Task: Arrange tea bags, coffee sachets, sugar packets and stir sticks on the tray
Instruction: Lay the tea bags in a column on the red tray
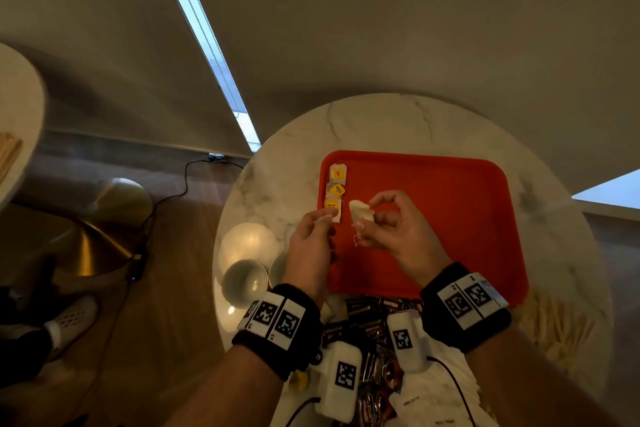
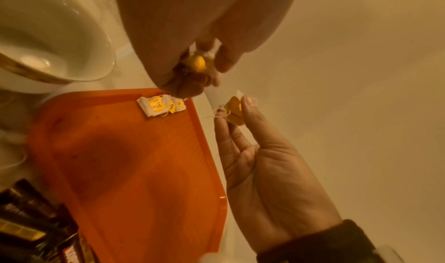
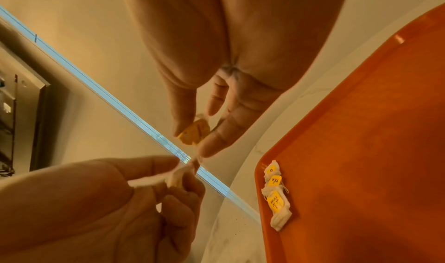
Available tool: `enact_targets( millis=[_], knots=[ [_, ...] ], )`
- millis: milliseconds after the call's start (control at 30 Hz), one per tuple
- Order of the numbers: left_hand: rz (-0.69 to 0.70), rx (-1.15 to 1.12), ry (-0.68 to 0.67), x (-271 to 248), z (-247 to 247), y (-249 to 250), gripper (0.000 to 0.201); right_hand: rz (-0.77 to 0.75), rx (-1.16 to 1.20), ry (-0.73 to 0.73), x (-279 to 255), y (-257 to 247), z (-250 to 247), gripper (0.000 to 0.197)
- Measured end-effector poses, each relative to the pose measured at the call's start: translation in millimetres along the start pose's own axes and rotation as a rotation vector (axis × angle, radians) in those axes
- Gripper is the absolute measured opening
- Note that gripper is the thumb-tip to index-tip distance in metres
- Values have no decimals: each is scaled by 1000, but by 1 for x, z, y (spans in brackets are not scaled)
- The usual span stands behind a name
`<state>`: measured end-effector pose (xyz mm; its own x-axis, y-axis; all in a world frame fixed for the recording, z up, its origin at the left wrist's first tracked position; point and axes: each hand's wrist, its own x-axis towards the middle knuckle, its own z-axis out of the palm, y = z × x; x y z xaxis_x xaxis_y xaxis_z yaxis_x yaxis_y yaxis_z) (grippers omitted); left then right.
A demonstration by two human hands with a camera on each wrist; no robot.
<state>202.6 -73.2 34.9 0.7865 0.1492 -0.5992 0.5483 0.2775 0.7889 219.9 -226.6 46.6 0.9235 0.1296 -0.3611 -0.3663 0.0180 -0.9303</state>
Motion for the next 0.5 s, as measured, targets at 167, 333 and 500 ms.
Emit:
enact_targets(
  millis=[167, 333, 500],
  knots=[
    [22, 116, -221, -6, 5, 3, 35, 42, 3, -62, -5, -7, -3, 24],
    [4, 13, -145, -5, 7, 2, 33, 52, -27, -104, -9, -11, -5, 29],
    [-4, 8, -169, -9, 10, 5, 48, -2, -116, -65, -7, -12, -11, 13]
  ],
)
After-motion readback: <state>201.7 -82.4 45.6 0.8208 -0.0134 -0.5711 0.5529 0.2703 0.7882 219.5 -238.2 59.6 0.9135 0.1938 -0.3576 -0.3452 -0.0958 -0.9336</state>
